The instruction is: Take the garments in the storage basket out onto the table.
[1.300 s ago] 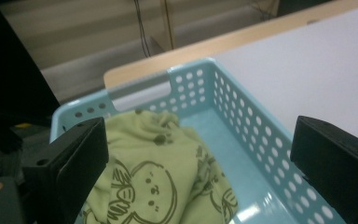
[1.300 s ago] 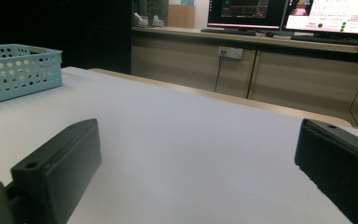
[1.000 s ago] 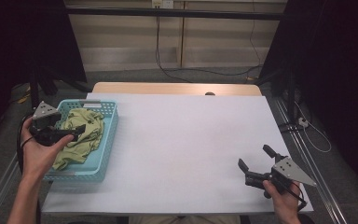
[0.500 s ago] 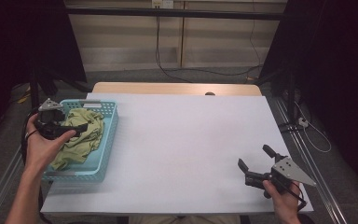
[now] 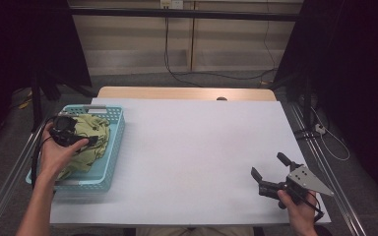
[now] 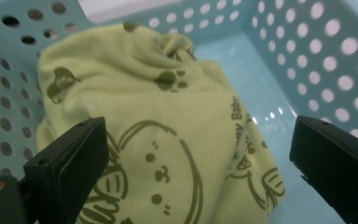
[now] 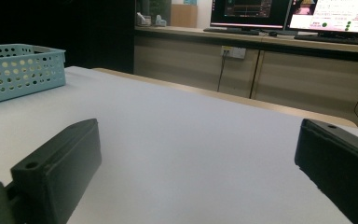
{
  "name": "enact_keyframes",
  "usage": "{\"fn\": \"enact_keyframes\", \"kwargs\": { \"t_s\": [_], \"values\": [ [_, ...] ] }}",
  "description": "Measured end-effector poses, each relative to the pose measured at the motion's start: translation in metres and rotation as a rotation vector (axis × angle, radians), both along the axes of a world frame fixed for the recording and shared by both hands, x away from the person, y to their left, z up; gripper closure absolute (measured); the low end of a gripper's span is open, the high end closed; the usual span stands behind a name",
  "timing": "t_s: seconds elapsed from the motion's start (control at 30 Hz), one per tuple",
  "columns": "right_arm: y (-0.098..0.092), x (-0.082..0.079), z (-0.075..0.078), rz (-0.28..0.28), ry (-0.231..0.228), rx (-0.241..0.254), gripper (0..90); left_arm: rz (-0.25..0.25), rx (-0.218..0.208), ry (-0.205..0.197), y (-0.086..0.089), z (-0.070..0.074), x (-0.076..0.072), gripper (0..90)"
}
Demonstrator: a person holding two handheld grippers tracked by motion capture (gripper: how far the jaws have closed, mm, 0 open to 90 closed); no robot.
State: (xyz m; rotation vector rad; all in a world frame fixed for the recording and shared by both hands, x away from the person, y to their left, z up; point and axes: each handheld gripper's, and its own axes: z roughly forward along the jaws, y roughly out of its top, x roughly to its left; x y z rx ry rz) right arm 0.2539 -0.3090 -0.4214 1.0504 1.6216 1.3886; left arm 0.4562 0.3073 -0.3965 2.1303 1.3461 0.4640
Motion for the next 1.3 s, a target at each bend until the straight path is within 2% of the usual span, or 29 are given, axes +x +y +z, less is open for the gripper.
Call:
{"fn": "enact_keyframes", "kwargs": {
  "t_s": [0.13, 0.17, 0.23, 0.27, 0.3, 0.37, 0.4, 0.5, 0.63, 0.67, 0.7, 0.77, 0.83, 0.9, 0.93, 0.97, 1.0, 1.07, 1.13, 1.2, 1.23, 1.3],
  "values": [
    [0.000, 0.000, 0.000, 0.005, 0.000, -0.004, 0.0, 0.005, 0.000, 0.041, 0.000, -0.008, 0.000, 4.6],
    [0.000, 0.000, 0.000, 0.005, 0.000, -0.004, 0.0, 0.008, 0.005, 0.036, 0.000, -0.010, 0.001, 4.6],
    [0.000, 0.000, 0.000, 0.005, 0.000, -0.004, 0.0, -0.013, 0.016, 0.055, 0.000, -0.015, 0.003, 4.5],
    [0.000, 0.000, 0.000, 0.005, 0.001, -0.001, 0.0, 0.004, -0.013, 0.068, -0.003, -0.018, 0.003, 4.2],
    [0.000, 0.000, 0.000, 0.008, 0.002, 0.000, 0.0, -0.024, 0.020, 0.059, -0.002, -0.020, 0.004, 3.9],
    [0.000, 0.000, 0.000, 0.009, 0.002, 0.001, 0.0, -0.041, 0.057, 0.070, -0.004, -0.023, 0.005, 2.7],
    [0.000, 0.000, 0.000, 0.010, 0.002, 0.000, 0.0, -0.041, 0.057, 0.064, -0.006, -0.025, 0.005, 2.6],
    [0.000, 0.000, 0.000, 0.010, 0.001, -0.001, 0.0, -0.050, 0.051, 0.083, -0.007, -0.027, 0.005, 0.1],
    [0.000, 0.000, 0.000, 0.012, 0.001, -0.004, 0.0, -0.058, 0.104, 0.084, -0.012, -0.034, 0.006, 0.0],
    [0.000, 0.000, 0.000, 0.013, 0.002, -0.004, 0.0, -0.071, 0.111, 0.096, -0.011, -0.034, 0.007, 0.0],
    [0.000, 0.000, 0.000, 0.015, 0.002, -0.002, 0.0, -0.052, 0.108, 0.089, -0.013, -0.036, 0.006, 0.0],
    [0.000, 0.000, 0.000, 0.018, -0.001, -0.005, 0.0, -0.059, 0.131, 0.079, -0.014, -0.038, 0.006, 0.0],
    [0.000, 0.000, 0.000, 0.019, 0.000, -0.004, 0.0, -0.069, 0.172, 0.065, -0.015, -0.040, 0.006, 0.0],
    [0.000, 0.000, 0.000, 0.018, 0.002, -0.003, 0.0, -0.065, 0.180, 0.066, -0.016, -0.040, 0.006, 0.0],
    [0.000, 0.000, 0.000, 0.018, 0.002, -0.003, 0.0, -0.061, 0.180, 0.064, -0.017, -0.040, 0.005, 0.0],
    [0.000, 0.000, 0.000, 0.021, -0.002, -0.008, 0.0, -0.043, 0.164, 0.044, -0.018, -0.042, 0.004, 0.0],
    [0.000, 0.000, 0.000, 0.021, -0.001, -0.002, 0.0, -0.052, 0.161, 0.042, -0.016, -0.042, 0.003, 0.0],
    [0.000, 0.000, 0.000, 0.021, -0.002, -0.006, 0.0, -0.039, 0.120, 0.015, -0.013, -0.045, 0.001, 0.0],
    [-0.001, 0.000, 0.000, 0.022, -0.002, -0.007, 0.0, -0.051, 0.128, 0.006, -0.012, -0.045, 0.000, 0.0],
    [0.000, 0.000, 0.000, 0.024, -0.002, -0.007, 0.0, -0.042, 0.120, 0.016, -0.013, -0.045, 0.000, 0.0],
    [0.000, 0.000, 0.000, 0.026, -0.002, -0.006, 0.0, -0.042, 0.135, 0.010, -0.014, -0.045, 0.001, 0.1],
    [0.000, 0.000, 0.000, 0.026, -0.001, -0.004, 0.0, -0.037, 0.119, 0.020, -0.013, -0.045, 0.001, 0.6]
  ]
}}
